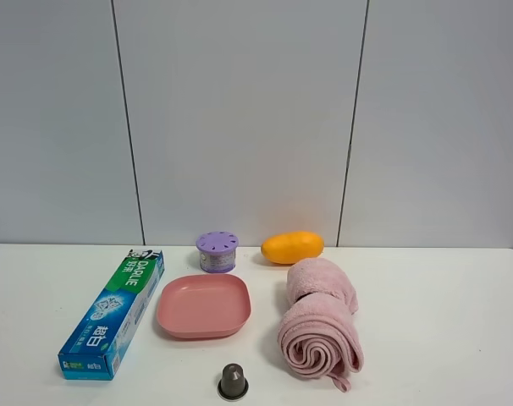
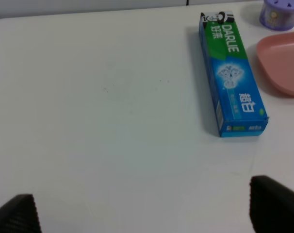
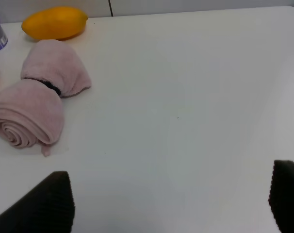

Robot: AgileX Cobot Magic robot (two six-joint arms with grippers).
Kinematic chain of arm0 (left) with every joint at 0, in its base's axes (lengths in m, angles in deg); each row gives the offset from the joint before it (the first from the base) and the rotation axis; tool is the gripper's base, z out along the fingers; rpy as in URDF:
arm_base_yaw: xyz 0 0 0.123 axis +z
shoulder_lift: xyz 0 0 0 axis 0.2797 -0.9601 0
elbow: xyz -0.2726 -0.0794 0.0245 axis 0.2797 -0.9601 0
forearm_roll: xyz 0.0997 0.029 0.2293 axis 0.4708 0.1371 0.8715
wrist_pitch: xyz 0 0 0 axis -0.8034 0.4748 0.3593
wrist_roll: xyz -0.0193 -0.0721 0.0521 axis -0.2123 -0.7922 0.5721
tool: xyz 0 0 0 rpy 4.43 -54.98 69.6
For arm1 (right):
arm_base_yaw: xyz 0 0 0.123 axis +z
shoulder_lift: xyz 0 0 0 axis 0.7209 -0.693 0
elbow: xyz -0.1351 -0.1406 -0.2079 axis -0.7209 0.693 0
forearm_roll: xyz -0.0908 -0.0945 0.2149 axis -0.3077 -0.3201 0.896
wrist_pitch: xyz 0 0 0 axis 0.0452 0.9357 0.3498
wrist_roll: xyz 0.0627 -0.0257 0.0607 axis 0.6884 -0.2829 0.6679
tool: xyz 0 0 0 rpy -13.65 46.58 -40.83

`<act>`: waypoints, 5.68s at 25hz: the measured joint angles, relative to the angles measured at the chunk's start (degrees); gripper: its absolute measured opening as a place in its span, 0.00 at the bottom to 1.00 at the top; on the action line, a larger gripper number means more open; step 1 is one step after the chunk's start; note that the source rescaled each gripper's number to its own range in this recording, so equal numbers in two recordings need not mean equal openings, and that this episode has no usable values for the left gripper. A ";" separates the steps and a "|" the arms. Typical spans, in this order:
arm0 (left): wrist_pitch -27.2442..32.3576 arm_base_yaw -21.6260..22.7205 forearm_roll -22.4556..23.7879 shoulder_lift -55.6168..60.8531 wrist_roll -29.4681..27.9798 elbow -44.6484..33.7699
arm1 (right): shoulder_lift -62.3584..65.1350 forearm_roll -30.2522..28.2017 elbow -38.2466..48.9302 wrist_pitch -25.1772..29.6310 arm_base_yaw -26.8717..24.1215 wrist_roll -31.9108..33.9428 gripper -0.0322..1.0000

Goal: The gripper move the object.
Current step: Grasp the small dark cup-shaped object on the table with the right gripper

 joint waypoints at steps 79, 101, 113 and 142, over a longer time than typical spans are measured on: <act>0.00 0.00 0.00 0.00 0.00 0.00 | -13.78 31.81 -5.91 -13.52 2.58 -17.90 1.00; 0.00 0.00 0.00 0.00 0.00 0.00 | -78.93 21.75 -45.84 -13.97 39.35 -22.81 0.92; 0.00 0.00 0.00 0.00 0.00 0.00 | -104.99 3.02 -54.78 -5.95 50.44 6.68 0.92; 0.00 0.00 0.00 0.00 0.00 0.00 | -123.46 -7.19 -54.87 -14.18 50.72 15.80 0.83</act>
